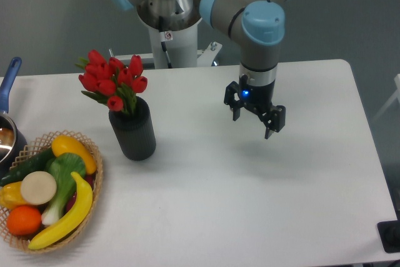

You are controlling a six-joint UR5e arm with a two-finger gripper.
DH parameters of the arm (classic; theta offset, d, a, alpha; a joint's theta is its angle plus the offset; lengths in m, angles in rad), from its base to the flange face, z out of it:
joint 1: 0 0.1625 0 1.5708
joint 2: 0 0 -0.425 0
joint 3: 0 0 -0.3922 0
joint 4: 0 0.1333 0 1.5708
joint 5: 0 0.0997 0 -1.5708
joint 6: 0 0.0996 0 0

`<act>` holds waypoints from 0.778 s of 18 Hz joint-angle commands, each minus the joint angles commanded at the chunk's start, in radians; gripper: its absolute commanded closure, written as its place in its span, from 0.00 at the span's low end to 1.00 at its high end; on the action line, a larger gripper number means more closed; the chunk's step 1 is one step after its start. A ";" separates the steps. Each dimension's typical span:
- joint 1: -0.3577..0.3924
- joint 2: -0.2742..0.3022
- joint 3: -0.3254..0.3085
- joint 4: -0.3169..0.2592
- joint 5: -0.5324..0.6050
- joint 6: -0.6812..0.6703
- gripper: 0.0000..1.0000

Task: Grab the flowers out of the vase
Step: 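Raise the open gripper and move it toward the tulip stems above the vase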

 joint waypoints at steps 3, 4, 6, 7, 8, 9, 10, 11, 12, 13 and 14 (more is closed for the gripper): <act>-0.003 0.001 -0.003 0.002 -0.008 0.000 0.00; -0.006 0.003 -0.005 0.002 -0.011 0.001 0.00; -0.006 0.002 -0.012 0.011 -0.038 0.008 0.00; -0.005 -0.002 -0.011 0.012 -0.078 0.005 0.00; -0.002 -0.003 -0.011 0.014 -0.113 0.003 0.00; 0.006 -0.002 -0.011 0.017 -0.147 0.005 0.00; 0.012 0.005 -0.011 0.017 -0.184 0.006 0.00; 0.017 0.011 -0.011 0.018 -0.225 0.008 0.00; 0.026 0.017 -0.009 0.028 -0.280 0.009 0.00; 0.046 0.026 -0.011 0.043 -0.338 0.009 0.00; 0.061 0.034 -0.008 0.049 -0.406 0.009 0.00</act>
